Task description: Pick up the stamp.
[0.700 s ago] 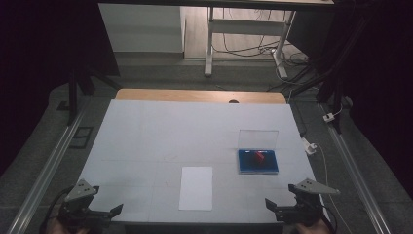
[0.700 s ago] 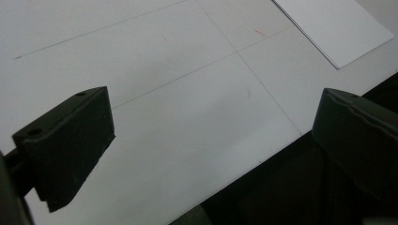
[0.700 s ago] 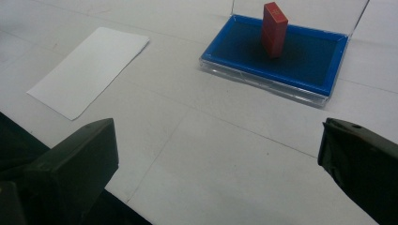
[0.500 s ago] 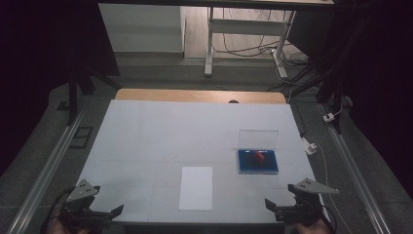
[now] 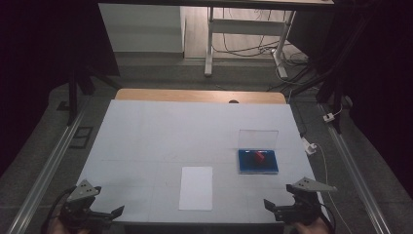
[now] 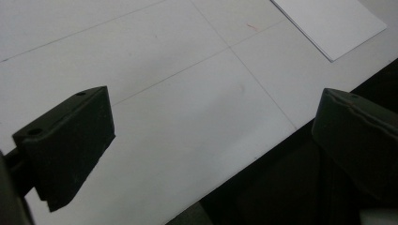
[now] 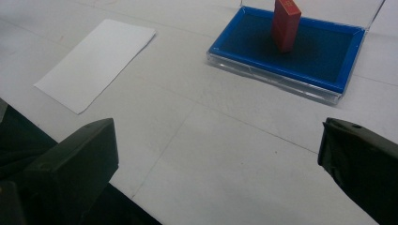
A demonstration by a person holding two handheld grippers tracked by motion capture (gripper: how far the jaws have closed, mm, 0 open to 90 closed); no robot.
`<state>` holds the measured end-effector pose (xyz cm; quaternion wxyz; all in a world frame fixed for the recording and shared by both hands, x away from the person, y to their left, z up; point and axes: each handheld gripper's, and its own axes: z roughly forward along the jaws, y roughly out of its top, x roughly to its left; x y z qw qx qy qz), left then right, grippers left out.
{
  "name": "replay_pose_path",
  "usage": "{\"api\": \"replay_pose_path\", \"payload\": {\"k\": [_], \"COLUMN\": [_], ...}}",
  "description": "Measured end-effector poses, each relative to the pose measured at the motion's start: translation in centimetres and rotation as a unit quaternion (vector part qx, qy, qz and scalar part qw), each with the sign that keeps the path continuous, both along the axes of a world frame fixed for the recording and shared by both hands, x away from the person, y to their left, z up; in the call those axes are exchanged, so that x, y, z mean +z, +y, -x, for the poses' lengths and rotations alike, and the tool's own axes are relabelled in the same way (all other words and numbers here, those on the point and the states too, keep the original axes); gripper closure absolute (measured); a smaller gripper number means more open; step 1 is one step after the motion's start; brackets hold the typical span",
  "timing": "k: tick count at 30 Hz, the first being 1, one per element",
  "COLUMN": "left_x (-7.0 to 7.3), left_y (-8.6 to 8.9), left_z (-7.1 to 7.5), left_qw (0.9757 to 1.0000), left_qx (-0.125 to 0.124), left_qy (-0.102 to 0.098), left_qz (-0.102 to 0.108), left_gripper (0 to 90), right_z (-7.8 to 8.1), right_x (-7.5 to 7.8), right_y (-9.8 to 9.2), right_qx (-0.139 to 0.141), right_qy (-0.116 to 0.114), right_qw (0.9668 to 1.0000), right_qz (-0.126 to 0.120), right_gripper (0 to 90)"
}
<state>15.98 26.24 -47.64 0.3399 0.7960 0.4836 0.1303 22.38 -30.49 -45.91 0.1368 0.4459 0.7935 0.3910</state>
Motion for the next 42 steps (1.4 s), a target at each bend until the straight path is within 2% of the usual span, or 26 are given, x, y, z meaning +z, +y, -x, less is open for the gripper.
{"api": "replay_pose_path", "payload": {"k": [4,7,10,13,20,23,29,31,38,42], "left_x": [0.0,0.0,0.0,0.0,-0.1,-0.1,-0.1,-0.1,-0.1,-0.1], "left_y": [-0.1,-0.2,-0.3,-0.2,-0.2,-0.2,-0.1,0.0,-0.1,-0.1], "left_z": [0.0,0.0,0.0,0.0,-0.1,-0.2,-0.2,-0.2,-0.3,-0.3], "left_qw": [1.0000,0.9999,0.9999,0.9999,0.9999,0.9998,0.9998,0.9998,0.9999,0.9999], "left_qx": [-0.004,-0.010,-0.012,-0.013,-0.014,-0.016,-0.016,-0.016,-0.013,-0.010], "left_qy": [0.002,0.000,0.000,0.000,0.006,0.008,0.008,0.009,0.011,0.012], "left_qz": [0.000,-0.008,-0.010,-0.007,-0.003,-0.001,0.004,0.005,0.004,0.004], "left_gripper": [0.0,0.2,0.5,0.4,0.3,0.3,0.3,0.3,0.0,0.0], "right_z": [0.1,0.1,0.2,0.1,-0.2,-0.6,-1.1,-1.5,-2.6,-3.4], "right_x": [0.0,0.1,0.2,0.2,0.6,0.6,0.6,0.5,0.6,0.7], "right_y": [0.0,-0.1,0.0,0.2,0.6,1.0,1.2,1.2,1.3,1.6], "right_qx": [0.004,0.004,0.008,0.012,0.016,0.019,0.022,0.025,0.026,0.024], "right_qy": [-0.004,-0.008,-0.010,-0.009,-0.028,-0.034,-0.028,-0.036,-0.041,-0.032], "right_qw": [1.0000,0.9999,0.9999,0.9999,0.9995,0.9992,0.9991,0.9989,0.9988,0.9992], "right_qz": [-0.002,-0.006,-0.002,0.000,0.008,0.013,0.025,0.017,0.008,0.004], "right_gripper": [0.0,0.0,0.0,0.0,0.0,0.0,0.0,0.0,0.0,0.0]}}
